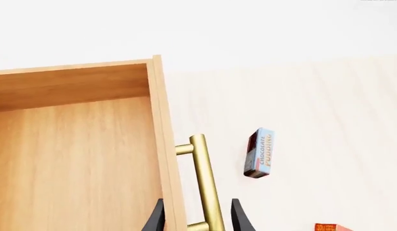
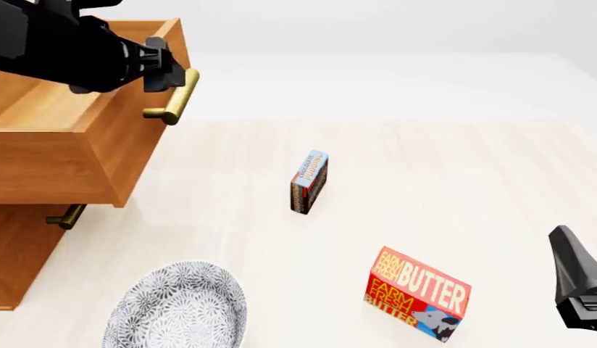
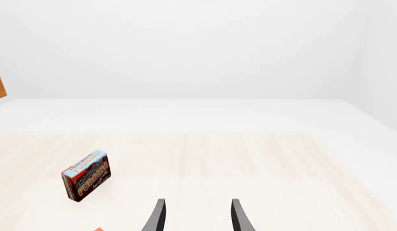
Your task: Put the chocolate pudding in the top drawer of the cabinet and close it.
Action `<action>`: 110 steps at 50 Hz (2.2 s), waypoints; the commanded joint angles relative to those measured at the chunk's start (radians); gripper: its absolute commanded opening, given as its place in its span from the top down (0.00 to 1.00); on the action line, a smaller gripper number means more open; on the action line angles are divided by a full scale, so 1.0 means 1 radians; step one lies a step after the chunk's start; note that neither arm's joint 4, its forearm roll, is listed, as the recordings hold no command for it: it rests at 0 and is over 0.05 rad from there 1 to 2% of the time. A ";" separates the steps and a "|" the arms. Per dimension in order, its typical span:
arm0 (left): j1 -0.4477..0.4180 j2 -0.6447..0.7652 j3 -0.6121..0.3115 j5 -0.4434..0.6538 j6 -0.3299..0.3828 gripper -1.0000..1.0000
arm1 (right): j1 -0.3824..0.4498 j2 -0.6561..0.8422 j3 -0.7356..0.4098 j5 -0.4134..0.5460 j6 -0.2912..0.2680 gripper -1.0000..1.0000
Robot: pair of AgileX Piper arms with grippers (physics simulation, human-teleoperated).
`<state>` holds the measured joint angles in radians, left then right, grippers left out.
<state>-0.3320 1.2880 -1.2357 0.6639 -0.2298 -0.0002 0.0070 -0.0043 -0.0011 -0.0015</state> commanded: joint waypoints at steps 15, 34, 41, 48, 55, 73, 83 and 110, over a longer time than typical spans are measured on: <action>-0.105 -0.140 -0.061 -0.019 0.125 0.00 | 0.000 0.000 0.000 0.000 0.000 0.00; -0.178 -0.253 -0.011 -0.067 0.202 0.00 | 0.000 0.000 0.000 0.000 0.000 0.00; -0.219 -0.316 0.073 -0.130 0.227 0.00 | 0.000 0.000 0.000 0.000 0.000 0.00; -0.287 -0.357 0.143 -0.177 0.312 0.00 | 0.000 0.000 0.000 0.000 0.000 0.00; -0.339 -0.420 0.189 -0.209 0.327 0.00 | 0.000 0.000 0.000 0.000 0.000 0.00; -0.438 -0.550 0.335 -0.299 0.373 0.00 | 0.000 0.000 0.000 0.000 0.000 0.00; -0.527 -0.583 0.467 -0.446 0.361 0.00 | 0.000 0.000 0.000 0.000 0.000 0.00; -0.663 -0.521 0.748 -0.816 0.327 0.00 | 0.000 0.000 0.000 0.000 0.000 0.00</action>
<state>-0.9426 0.7211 -0.5787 -0.0111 0.1138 -0.0002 0.0070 -0.0043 -0.0011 -0.0015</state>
